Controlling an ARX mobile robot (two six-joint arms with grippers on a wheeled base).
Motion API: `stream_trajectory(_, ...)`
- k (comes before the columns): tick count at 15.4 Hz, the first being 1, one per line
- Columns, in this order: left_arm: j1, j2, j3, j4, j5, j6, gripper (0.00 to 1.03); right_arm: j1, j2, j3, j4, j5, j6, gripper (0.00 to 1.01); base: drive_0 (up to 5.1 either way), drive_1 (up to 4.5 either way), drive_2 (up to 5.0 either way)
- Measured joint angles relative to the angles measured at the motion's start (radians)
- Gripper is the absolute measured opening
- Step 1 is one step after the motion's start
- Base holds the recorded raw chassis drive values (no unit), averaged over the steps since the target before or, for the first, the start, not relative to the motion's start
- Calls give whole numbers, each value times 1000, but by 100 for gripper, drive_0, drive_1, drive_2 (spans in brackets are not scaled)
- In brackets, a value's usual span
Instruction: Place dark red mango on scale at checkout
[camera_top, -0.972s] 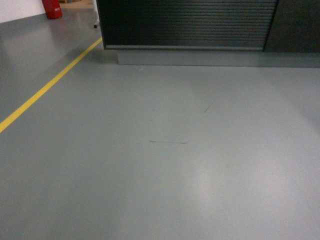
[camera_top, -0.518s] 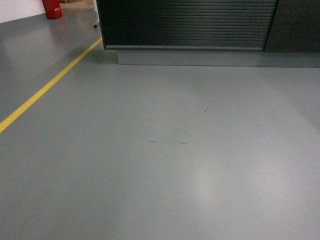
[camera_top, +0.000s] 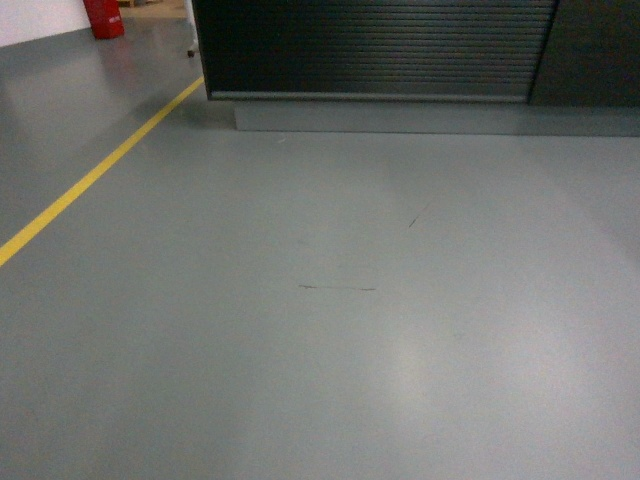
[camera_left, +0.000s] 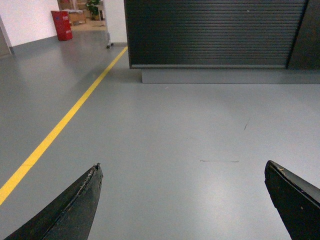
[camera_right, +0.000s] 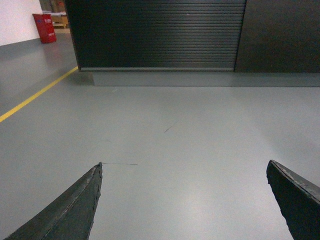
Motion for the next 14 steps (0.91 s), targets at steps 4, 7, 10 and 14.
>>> stream_trajectory(4, 0, 0, 0, 0, 0, 0, 98, 0, 0, 0, 0, 0, 0, 98, 0, 342, -342)
stream_trajectory(7, 0, 0, 0, -1, 0, 0, 98, 0, 0, 0, 0, 0, 0, 98, -3, 339, -346)
stream_trajectory(10, 0, 0, 0, -2, 1, 0, 98, 0, 0, 0, -3, 0, 0, 98, 1, 345, -343)
stream_trajectory(14, 0, 0, 0, 0, 1, 0, 98, 0, 0, 0, -1, 0, 0, 98, -4, 340, -347)
